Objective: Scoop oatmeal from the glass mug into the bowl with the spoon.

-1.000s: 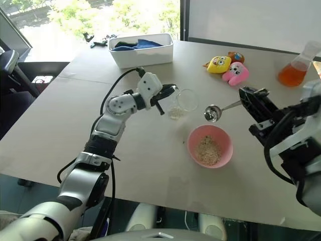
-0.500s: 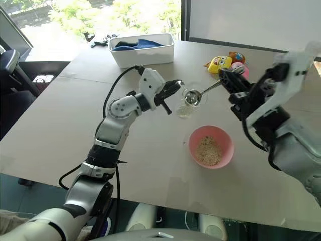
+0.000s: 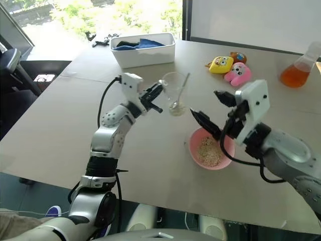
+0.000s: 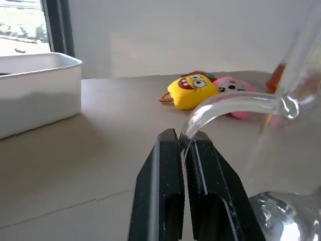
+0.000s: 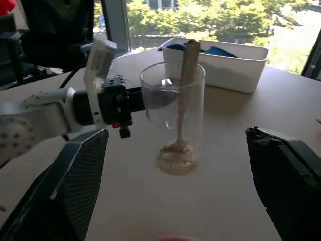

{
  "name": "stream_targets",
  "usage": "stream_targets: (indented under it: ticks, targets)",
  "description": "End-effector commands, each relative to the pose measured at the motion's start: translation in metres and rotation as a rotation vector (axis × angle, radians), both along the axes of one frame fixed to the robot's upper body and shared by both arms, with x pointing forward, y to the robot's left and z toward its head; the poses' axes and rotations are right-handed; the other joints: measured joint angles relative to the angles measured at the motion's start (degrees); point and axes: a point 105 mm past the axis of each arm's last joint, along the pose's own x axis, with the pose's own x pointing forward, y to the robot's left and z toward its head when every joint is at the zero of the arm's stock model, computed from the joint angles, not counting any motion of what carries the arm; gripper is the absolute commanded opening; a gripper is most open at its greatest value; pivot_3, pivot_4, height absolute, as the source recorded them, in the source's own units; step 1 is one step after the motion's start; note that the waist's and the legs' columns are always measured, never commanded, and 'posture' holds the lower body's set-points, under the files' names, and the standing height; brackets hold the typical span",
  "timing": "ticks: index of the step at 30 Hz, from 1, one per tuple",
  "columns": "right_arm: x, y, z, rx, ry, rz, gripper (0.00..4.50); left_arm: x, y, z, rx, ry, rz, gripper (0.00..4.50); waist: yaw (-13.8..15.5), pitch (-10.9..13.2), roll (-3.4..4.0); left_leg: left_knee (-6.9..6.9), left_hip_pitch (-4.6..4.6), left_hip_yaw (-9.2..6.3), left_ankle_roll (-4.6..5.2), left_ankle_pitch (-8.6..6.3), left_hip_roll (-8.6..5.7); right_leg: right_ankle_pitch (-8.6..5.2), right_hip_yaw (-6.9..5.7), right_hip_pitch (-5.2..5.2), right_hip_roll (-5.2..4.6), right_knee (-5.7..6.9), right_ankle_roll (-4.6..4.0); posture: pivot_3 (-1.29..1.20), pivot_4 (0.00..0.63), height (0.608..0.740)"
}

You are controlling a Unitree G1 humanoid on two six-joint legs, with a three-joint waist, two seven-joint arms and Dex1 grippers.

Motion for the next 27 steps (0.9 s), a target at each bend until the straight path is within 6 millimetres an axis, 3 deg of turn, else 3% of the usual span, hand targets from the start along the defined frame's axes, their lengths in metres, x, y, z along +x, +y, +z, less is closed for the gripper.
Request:
stream_targets:
  ticks: [1, 6, 9, 13, 18, 23, 27]
  targets:
    - [-0.030, -0.004, 0.006, -0.075, -0.093, 0.085, 4.38, -0.002, 0.023, 0.011, -0.055, -0.044, -0.006, 0.00, -0.09, 0.00, 0.00, 0.00, 0.03, 0.02, 0.00, 0.00, 0.01, 0.00, 0.03, 0.00, 0.01, 0.01, 0.00, 0.00, 0.150, 0.740]
    - [-0.055, -0.015, -0.010, -0.139, -0.087, 0.084, 4.38, -0.001, 0.056, -0.012, -0.025, 0.003, -0.015, 0.00, -0.06, -0.01, -0.03, 0.04, 0.32, -0.01, 0.00, 0.00, 0.01, 0.00, 0.00, 0.26, 0.05, 0.08, 0.00, 0.00, 0.150, 0.740]
    - [-0.059, -0.017, -0.014, -0.131, -0.089, 0.076, 4.38, 0.001, 0.063, -0.024, 0.024, 0.012, -0.032, 0.00, -0.11, -0.01, -0.03, -0.01, 0.98, 0.03, 0.00, -0.01, 0.01, -0.03, 0.01, 0.93, 0.06, -0.02, 0.00, 0.00, 0.150, 0.740]
    - [-0.063, -0.017, -0.025, -0.170, -0.075, 0.083, 4.38, 0.003, 0.062, -0.031, 0.042, 0.014, -0.068, 0.00, -0.11, -0.03, -0.03, 0.00, 1.01, 0.04, -0.01, -0.01, 0.01, -0.03, 0.04, 0.94, 0.07, -0.02, 0.00, 0.00, 0.150, 0.740]
    - [-0.063, -0.017, -0.037, -0.162, -0.027, 0.057, 4.50, -0.005, 0.062, -0.033, 0.044, 0.010, -0.080, 1.75, -0.17, -0.06, -0.05, 0.00, 1.01, 0.05, -0.01, 0.00, 0.03, -0.03, 0.07, 0.92, 0.09, 0.00, 0.00, 0.00, 0.150, 0.740]
    - [-0.061, -0.037, -0.054, -0.180, 0.035, -0.050, 4.50, -0.024, 0.068, -0.034, 0.069, 0.023, -0.074, 3.63, -0.18, -0.08, -0.02, -0.03, 1.00, 0.05, -0.02, -0.01, 0.05, -0.03, 0.08, 0.91, 0.08, -0.01, -0.01, 0.00, 0.150, 0.740]
    - [-0.048, -0.080, -0.072, -0.209, 0.101, -0.257, 4.50, -0.051, 0.076, -0.036, 0.120, 0.067, -0.083, 3.63, -0.28, -0.11, -0.03, -0.05, 1.01, 0.09, -0.02, -0.01, 0.10, -0.03, 0.10, 0.90, 0.08, -0.01, -0.02, 0.00, 0.150, 0.740]
